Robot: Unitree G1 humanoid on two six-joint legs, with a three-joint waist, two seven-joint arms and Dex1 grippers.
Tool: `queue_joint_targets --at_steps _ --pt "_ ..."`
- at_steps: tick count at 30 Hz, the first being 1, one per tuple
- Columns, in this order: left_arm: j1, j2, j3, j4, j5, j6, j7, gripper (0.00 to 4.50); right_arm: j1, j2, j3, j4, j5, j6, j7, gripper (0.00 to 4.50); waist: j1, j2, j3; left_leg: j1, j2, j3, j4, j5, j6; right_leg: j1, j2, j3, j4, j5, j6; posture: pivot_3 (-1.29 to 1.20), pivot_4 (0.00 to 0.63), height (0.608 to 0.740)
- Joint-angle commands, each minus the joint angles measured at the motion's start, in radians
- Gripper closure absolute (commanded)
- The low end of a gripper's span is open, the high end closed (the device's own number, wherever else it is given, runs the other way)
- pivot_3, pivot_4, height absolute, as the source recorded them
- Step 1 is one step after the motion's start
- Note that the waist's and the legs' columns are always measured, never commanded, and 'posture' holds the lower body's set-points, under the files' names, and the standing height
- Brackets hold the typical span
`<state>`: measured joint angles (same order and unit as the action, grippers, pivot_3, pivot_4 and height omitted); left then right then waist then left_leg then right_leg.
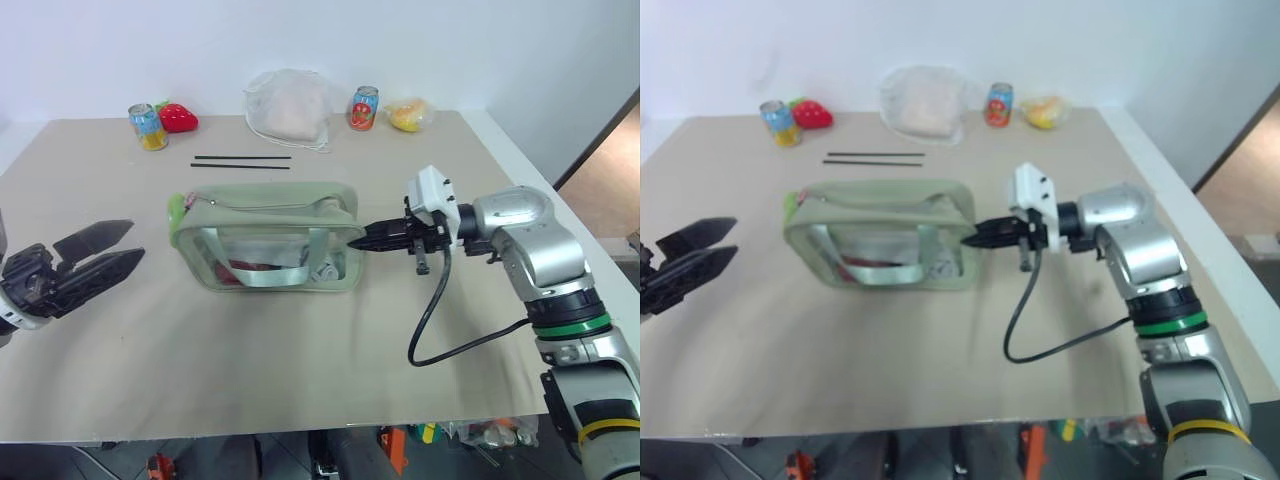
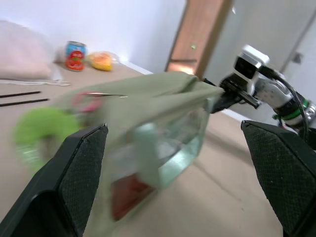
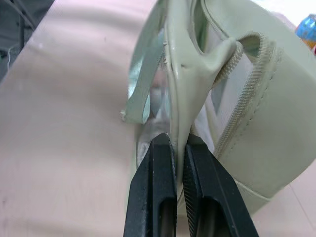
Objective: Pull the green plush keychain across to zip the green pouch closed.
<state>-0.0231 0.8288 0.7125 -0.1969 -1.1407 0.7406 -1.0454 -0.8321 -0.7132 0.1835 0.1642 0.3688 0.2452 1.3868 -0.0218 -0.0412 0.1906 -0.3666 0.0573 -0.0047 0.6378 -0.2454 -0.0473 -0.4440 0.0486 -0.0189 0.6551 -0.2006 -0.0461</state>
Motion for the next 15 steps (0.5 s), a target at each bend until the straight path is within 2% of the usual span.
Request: queue_joint_targets --at_steps 1,4,9,15 --pt "-0.001 -0.013 0.045 0.061 -0.012 0.002 0.044 0.00 -0.050 -0.011 -0.041 0.073 -0.004 -0.049 0.054 4.33 0.000 0.000 0.000 0.000 0.000 0.000 0.000 0.000 0.000 0.000 0.000 0.000 0.000 0.000 0.000 0.00 0.150 0.740" --pt "-0.028 -0.021 0.038 0.127 -0.015 0.026 0.114 0.00 -0.041 0.006 -0.026 0.087 -0.014 -0.068 0.068 4.33 0.000 0.000 0.000 0.000 0.000 0.000 0.000 0.000 0.000 0.000 0.000 0.000 0.000 0.000 0.000 0.00 0.150 0.740" --pt "-0.095 -0.031 -0.062 0.174 0.027 0.074 0.208 0.00 -0.010 0.048 -0.018 0.021 0.000 -0.048 0.051 4.33 -0.002 0.000 0.000 -0.001 0.001 0.001 0.000 0.000 0.000 0.001 0.001 0.001 0.001 0.000 0.000 0.00 0.150 0.740" --pt "-0.227 -0.105 -0.119 0.271 -0.013 0.145 0.298 0.00 0.018 0.060 -0.032 -0.045 0.005 -0.016 0.034 4.33 -0.003 0.000 0.000 -0.001 0.001 0.001 0.000 0.001 -0.001 0.001 0.001 0.002 0.005 0.000 0.000 0.00 0.150 0.740"
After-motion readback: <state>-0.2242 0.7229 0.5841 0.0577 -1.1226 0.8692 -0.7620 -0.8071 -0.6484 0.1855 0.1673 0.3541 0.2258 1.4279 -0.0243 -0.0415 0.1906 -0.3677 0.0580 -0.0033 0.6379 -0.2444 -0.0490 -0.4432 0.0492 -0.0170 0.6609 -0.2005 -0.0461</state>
